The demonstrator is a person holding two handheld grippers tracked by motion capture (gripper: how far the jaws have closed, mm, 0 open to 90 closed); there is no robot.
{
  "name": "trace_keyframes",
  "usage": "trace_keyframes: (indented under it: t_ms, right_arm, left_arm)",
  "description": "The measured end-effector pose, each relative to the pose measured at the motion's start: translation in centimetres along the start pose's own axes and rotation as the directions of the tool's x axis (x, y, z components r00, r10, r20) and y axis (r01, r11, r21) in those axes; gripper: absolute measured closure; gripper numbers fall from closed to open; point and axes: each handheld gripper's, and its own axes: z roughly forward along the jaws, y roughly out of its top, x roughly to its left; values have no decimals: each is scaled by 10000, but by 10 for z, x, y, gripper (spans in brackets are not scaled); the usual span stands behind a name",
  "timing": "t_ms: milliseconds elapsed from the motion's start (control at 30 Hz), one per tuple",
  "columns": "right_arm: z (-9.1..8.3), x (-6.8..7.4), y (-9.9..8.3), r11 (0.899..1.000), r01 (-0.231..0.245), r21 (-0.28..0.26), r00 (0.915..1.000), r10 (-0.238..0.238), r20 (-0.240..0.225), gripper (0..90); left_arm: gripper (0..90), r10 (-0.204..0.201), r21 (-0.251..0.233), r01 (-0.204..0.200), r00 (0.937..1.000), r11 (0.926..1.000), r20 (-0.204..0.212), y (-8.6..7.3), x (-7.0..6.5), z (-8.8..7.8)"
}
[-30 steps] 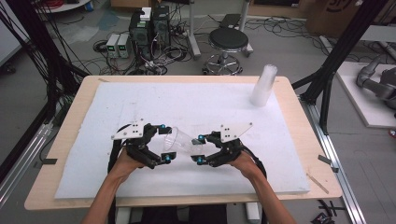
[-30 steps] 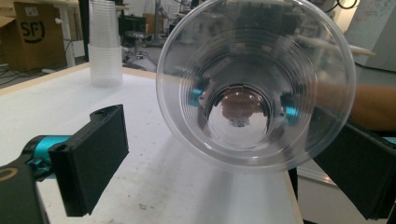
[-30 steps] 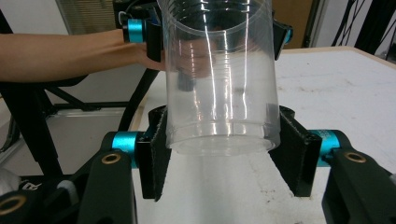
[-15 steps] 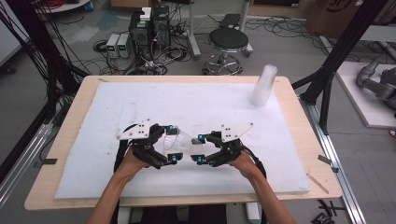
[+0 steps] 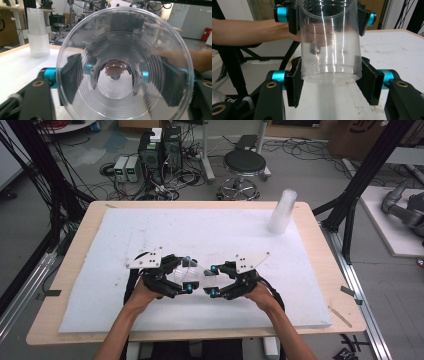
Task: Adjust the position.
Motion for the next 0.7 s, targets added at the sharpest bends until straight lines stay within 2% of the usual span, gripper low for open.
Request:
trace_keyframes:
  t_ms: [300, 367, 433, 600, 700]
  right_arm:
    - [1, 1, 0, 9998, 74, 167, 10000, -73, -25, 407]
    - [3, 1, 0, 9995, -129, 292, 9999, 126, 107, 277]
    - [4, 0, 0, 9984, -357, 443, 9992, 348, 204, 208]
    - [6, 2, 0, 9973, -480, 551, 9985, 465, 272, 190]
    - [5, 3, 0, 9968, -500, 619, 9976, 469, 503, 188]
  left_arm:
    - [327, 101, 62, -101, 9999, 9999, 41, 0, 0, 0]
    - [328, 103, 80, -103, 9999, 9999, 56, 0, 0, 0]
    - [329, 116, 79, -116, 9999, 9999, 44, 0, 0, -1]
    - [329, 167, 191, -166, 9999, 9997, -24, 1, -1, -2]
    - [328, 316, 471, -307, 9993, 9984, -180, 4, -1, -3]
